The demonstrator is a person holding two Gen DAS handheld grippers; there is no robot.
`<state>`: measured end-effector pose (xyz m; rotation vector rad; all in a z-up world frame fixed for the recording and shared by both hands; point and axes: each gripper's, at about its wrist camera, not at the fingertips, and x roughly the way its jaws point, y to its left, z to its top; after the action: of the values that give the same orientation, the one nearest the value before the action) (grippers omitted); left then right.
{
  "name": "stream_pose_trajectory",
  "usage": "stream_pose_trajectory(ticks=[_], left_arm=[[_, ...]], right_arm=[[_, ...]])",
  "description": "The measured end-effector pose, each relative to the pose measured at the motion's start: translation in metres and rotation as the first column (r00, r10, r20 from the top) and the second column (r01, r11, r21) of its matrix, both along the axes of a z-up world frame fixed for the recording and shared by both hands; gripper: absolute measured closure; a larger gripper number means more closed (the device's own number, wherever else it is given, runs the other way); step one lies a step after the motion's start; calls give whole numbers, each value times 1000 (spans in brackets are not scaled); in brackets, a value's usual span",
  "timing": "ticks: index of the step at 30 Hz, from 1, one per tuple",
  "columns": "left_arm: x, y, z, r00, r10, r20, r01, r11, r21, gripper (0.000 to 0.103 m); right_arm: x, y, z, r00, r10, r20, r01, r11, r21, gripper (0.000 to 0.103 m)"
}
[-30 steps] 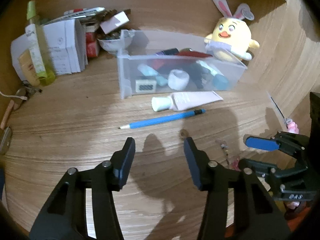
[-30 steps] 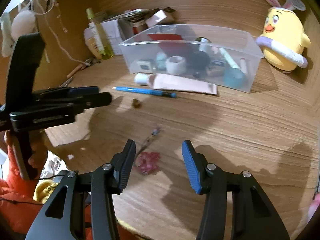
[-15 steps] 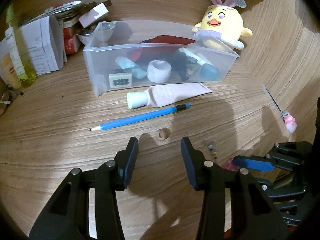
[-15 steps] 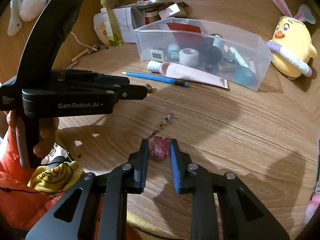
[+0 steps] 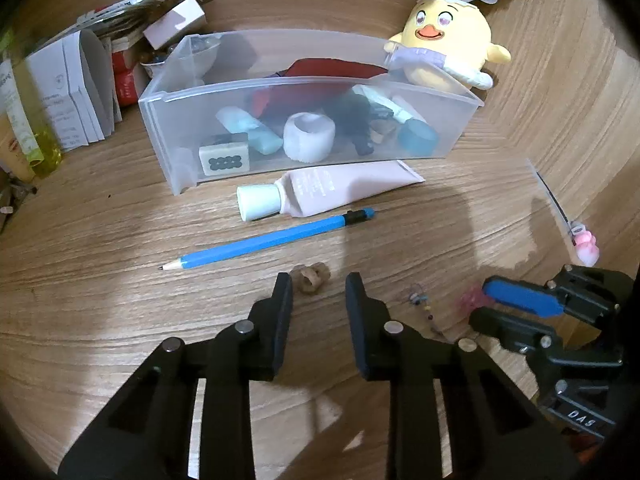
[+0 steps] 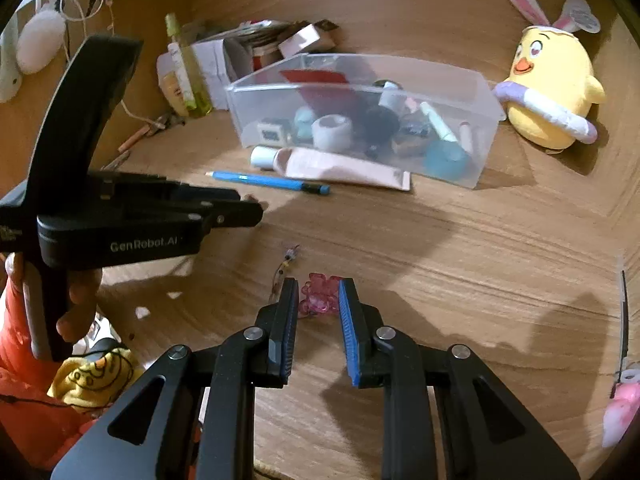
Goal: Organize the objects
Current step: 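Grasp the pink hair clip with the right tool while the left tool grasps the brown bead, then lower the hair clip into the bin with the right tool while the left tool drops the bead in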
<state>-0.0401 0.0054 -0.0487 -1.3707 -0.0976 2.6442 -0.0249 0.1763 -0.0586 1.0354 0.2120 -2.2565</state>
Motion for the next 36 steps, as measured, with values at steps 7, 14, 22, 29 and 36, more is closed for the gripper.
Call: stream_pose_trajectory(ticks=[7,14,22,29,36], left_arm=[[-2,3,0,1000,23,-5,-23,999,-31,91],[1,2,2,999,34,-19,-34,999,-12,91],[7,-3,16,998,36,-54,-35,999,24,91],[12,-9,32,994,53,-96,-49,998,42,91],[11,-17,47,987,79,-138,-72,996,55,91]], right_arm=[[-13,9,11,999,-38,-17,37,998,-45,84],[-24,18,29,995,-82,-61,77,994,-83,84],[-39,24,52,986,-116,-120,103,988,-115,84],[-48,26,74,975,-135,-175,110,983,-146,84],[-56,28,94,963,-150,-226,112,979,-173,84]])
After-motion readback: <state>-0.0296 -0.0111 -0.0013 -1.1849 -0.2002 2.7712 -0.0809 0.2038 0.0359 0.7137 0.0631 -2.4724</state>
